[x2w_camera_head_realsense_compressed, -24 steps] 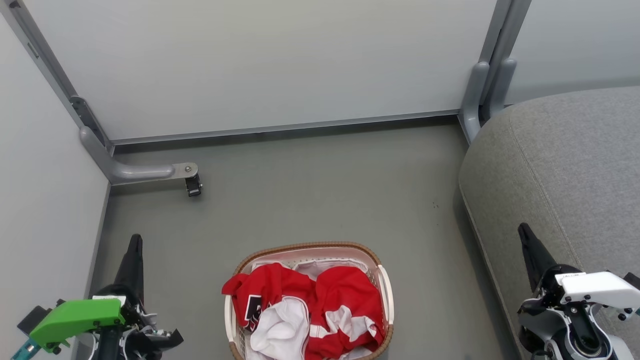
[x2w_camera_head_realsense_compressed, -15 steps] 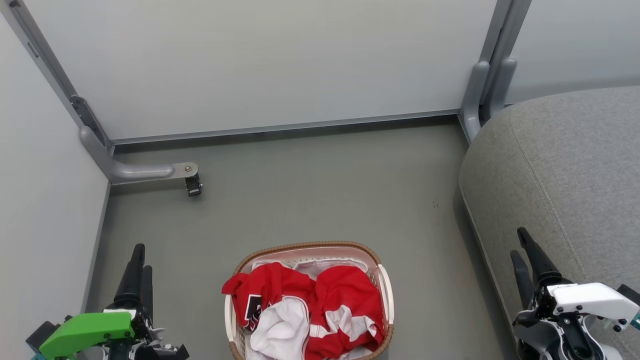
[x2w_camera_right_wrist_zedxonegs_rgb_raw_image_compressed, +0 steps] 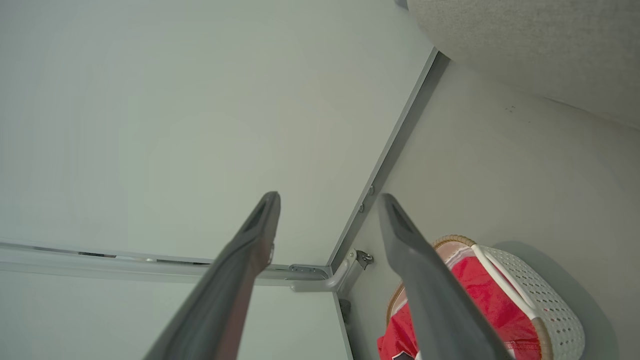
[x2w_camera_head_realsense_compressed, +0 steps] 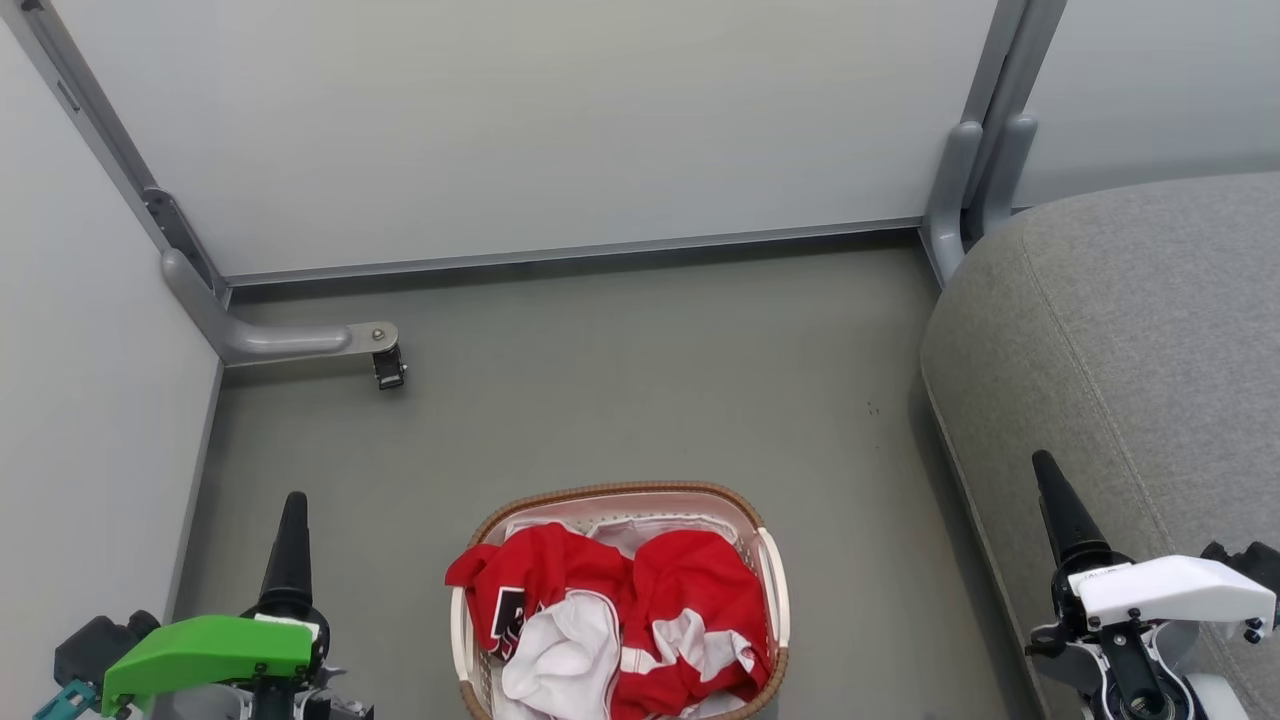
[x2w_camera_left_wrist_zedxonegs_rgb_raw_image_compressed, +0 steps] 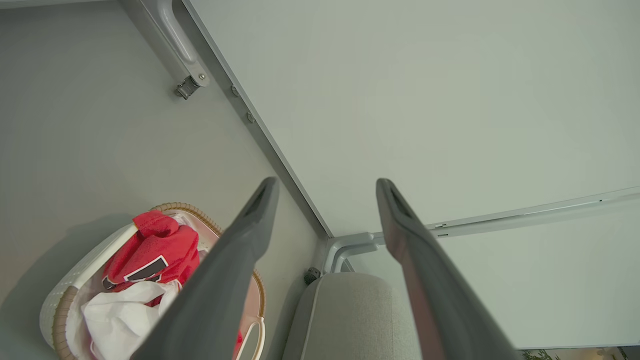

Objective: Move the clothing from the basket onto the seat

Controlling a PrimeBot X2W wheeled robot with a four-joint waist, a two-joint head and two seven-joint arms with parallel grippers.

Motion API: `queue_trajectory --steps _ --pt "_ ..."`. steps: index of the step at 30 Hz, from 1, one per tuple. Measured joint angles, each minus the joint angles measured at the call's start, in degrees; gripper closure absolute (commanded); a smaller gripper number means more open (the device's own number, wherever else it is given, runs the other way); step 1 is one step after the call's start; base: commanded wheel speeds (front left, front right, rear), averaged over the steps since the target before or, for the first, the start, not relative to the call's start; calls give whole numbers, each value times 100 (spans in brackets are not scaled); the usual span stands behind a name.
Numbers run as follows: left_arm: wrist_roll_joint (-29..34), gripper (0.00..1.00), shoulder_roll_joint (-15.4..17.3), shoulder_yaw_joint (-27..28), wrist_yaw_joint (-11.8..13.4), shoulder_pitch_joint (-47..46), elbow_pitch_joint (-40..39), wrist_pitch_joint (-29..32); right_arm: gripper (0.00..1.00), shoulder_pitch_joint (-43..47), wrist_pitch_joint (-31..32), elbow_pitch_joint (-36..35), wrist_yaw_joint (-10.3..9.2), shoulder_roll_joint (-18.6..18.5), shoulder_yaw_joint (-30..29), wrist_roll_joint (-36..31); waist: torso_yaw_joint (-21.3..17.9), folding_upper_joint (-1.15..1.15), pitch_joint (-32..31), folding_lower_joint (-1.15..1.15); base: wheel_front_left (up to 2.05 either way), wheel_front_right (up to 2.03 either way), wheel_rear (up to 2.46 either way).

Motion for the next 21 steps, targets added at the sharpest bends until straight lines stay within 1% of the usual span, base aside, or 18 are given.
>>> queue_trajectory --steps 9,13,21 --pt "992 0 8 -113 105 0 68 -196 0 0 -207 -1 0 -68 219 -936 36 0 12 0 0 0 0" --pt "1423 0 31 -245 147 1 99 -285 0 -1 -297 14 0 -99 342 -1349 57 0 14 0 0 0 0" --pt "2145 0 94 -457 246 1 162 -442 0 -1 -464 66 0 -118 457 -2168 91 0 15 0 0 0 0"
